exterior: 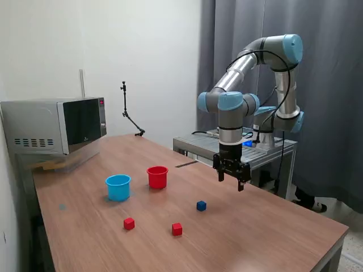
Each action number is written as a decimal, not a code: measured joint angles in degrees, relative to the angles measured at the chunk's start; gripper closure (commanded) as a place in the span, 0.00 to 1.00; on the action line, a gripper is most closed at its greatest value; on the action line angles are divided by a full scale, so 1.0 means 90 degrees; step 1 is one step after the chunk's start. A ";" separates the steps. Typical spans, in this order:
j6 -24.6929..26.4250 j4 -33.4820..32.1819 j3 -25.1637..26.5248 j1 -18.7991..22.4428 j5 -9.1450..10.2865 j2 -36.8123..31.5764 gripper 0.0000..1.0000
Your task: Place red objects in the red bin, and blue objects in the blue bin.
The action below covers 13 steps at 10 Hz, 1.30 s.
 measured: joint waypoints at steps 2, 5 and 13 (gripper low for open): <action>-0.0355 -0.0504 0.0404 0.0045 0.0267 -0.0019 0.00; -0.0937 -0.0919 0.0664 -0.0110 0.0467 0.0054 0.00; -0.2003 -0.0952 -0.0178 -0.0548 0.0572 0.0753 0.00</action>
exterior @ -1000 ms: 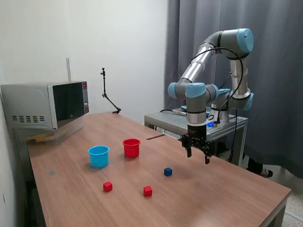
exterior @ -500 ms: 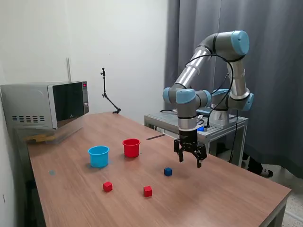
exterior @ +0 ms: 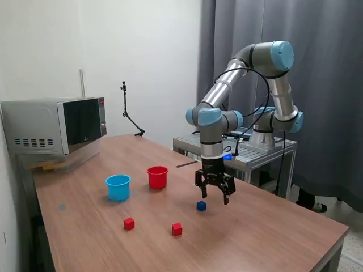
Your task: Place red objects in the red bin, and blue objects in the blue bin.
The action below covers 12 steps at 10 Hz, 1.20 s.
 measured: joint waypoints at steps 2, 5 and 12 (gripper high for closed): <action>-0.0006 0.0008 -0.0052 -0.0056 -0.0011 0.0089 0.00; 0.0593 0.0015 -0.0073 -0.0123 -0.0539 0.0115 0.00; 0.0906 0.0013 -0.0163 -0.0178 -0.0855 0.0140 0.00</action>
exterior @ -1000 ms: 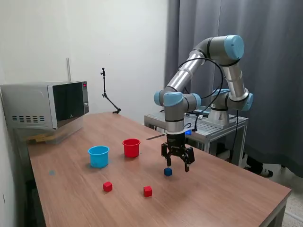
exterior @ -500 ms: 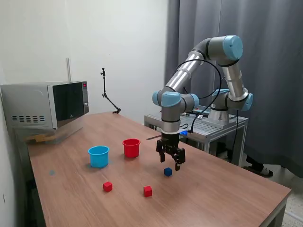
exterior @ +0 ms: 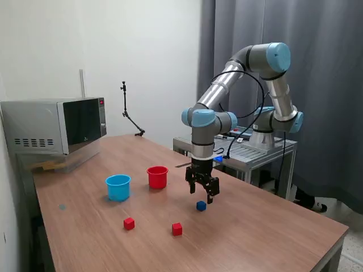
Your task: Place red objects in the red bin, and blue objects in the blue bin.
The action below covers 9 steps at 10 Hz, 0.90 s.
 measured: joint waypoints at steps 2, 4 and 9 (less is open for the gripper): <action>0.0006 0.0005 0.0000 -0.0004 0.0001 0.0050 0.00; 0.0008 0.0008 0.0001 -0.0006 0.0020 0.0082 0.00; 0.0008 0.0002 0.0017 0.0016 0.0130 0.0191 0.00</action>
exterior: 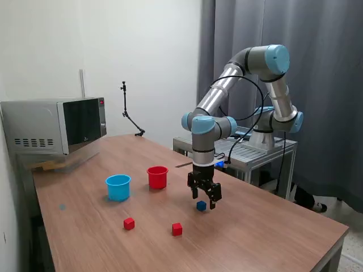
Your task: Place red objects in the red bin, and blue objects in the blue bin.
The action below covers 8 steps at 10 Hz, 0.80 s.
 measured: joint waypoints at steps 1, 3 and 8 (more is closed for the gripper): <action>0.0000 -0.0001 0.0001 0.0003 0.0004 0.0007 0.00; 0.0000 -0.0002 -0.0002 0.0011 0.0008 0.0015 0.00; 0.0000 -0.0013 -0.0017 0.0020 0.0009 0.0021 1.00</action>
